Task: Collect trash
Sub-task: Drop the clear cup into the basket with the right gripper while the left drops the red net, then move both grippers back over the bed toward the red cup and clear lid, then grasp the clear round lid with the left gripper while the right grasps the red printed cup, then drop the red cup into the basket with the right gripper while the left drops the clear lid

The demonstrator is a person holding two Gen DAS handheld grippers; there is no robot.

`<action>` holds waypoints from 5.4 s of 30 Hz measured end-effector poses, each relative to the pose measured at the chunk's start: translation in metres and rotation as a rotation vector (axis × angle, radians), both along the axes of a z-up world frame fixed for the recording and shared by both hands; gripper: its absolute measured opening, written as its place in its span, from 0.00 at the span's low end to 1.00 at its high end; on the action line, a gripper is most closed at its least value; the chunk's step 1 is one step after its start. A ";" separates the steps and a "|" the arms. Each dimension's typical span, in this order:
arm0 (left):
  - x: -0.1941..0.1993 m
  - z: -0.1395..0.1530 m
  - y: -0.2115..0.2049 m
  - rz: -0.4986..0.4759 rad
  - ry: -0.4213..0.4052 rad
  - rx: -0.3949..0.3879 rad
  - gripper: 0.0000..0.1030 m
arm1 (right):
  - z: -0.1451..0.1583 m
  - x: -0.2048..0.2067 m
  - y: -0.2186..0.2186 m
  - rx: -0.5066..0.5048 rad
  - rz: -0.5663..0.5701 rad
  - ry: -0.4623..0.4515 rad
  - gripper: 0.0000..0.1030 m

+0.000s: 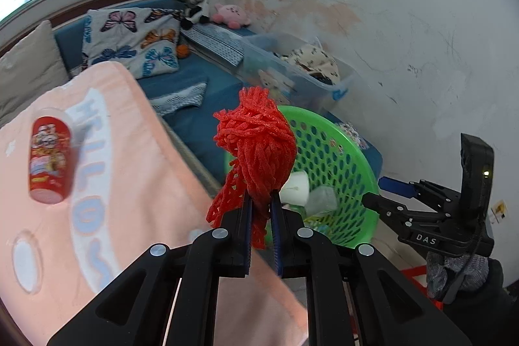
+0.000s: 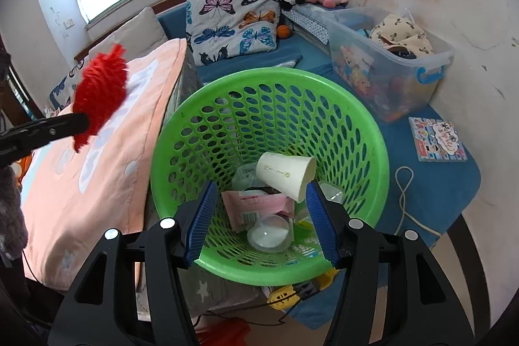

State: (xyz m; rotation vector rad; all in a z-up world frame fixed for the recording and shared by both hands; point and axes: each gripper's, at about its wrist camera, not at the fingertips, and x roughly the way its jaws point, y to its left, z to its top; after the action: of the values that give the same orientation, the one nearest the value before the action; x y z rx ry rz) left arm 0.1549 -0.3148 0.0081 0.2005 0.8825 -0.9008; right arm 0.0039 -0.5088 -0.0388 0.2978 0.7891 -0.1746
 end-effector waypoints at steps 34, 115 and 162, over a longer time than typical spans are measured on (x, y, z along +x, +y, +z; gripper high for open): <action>-0.004 -0.029 0.012 0.051 0.021 0.040 0.50 | 0.011 0.009 0.030 0.005 0.087 -0.028 0.63; 0.122 -0.087 0.263 0.510 0.037 0.209 0.85 | 0.021 0.311 0.223 0.226 0.455 0.125 0.70; 0.011 -0.002 -0.008 0.062 -0.086 0.083 0.84 | 0.001 0.043 -0.030 -0.029 -0.068 0.109 0.78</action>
State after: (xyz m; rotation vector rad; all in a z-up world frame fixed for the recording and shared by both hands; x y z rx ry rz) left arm 0.1663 -0.3232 0.0063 0.2798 0.8422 -0.7929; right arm 0.0471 -0.5388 -0.0377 0.2901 0.8840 -0.2681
